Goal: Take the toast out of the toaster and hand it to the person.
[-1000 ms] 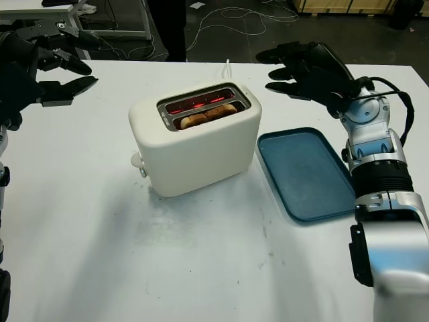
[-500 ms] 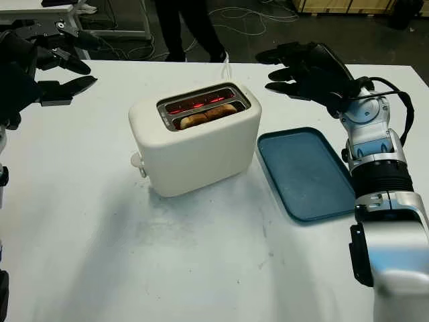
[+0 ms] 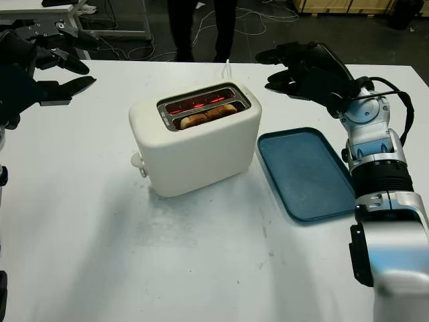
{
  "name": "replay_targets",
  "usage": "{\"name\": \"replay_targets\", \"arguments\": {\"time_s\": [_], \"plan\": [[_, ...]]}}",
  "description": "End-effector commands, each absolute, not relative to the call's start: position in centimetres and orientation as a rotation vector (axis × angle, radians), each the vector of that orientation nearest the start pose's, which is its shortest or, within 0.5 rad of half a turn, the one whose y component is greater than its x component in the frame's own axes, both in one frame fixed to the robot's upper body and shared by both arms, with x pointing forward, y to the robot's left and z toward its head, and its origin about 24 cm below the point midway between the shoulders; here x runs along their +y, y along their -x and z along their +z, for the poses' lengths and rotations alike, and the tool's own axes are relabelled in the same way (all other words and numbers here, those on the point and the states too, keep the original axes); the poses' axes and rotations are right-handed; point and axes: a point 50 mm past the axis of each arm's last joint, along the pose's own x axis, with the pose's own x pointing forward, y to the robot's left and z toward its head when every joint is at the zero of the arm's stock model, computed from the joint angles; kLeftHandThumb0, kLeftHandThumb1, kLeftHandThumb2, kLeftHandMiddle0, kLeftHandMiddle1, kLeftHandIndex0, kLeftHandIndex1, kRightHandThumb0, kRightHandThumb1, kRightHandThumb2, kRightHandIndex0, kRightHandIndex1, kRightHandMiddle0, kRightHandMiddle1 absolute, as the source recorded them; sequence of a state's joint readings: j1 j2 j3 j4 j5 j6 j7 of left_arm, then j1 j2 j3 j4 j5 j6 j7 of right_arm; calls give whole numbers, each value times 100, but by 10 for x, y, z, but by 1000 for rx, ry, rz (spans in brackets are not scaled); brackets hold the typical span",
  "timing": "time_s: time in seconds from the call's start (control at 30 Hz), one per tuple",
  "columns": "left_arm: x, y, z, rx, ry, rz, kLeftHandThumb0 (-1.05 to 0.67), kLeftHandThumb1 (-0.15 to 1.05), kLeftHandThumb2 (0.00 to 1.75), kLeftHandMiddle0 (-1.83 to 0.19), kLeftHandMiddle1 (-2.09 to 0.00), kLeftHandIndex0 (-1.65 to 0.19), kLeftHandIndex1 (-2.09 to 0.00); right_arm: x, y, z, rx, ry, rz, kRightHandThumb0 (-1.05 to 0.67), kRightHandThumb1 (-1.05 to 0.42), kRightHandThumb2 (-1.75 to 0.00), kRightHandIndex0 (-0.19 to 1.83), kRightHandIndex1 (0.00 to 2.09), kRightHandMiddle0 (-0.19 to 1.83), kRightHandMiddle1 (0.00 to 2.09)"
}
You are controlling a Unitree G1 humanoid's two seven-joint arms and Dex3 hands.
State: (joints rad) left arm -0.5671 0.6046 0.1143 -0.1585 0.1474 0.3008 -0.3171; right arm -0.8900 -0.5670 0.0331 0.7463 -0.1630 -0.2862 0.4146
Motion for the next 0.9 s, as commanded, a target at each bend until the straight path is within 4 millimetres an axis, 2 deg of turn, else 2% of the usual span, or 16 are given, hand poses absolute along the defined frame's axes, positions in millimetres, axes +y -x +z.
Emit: {"name": "replay_targets", "arguments": {"time_s": [0.0, 0.37, 0.87], "plan": [[223, -309, 247, -364, -725, -68, -15, 65, 54, -48, -105, -48, -77, -223, -383, 211, -303, 771, 300, -29, -92, -6, 90, 7, 76, 1], [223, -309, 247, -354, -757, -64, -12, 66, 54, -46, -105, -48, -77, -223, -384, 210, -298, 759, 302, -28, -92, -7, 89, 6, 75, 0], [221, -312, 245, -337, -677, -75, -15, 64, 58, -42, -110, -44, -80, -221, -384, 214, -287, 754, 297, -28, -92, -8, 88, 5, 74, 0]]}}
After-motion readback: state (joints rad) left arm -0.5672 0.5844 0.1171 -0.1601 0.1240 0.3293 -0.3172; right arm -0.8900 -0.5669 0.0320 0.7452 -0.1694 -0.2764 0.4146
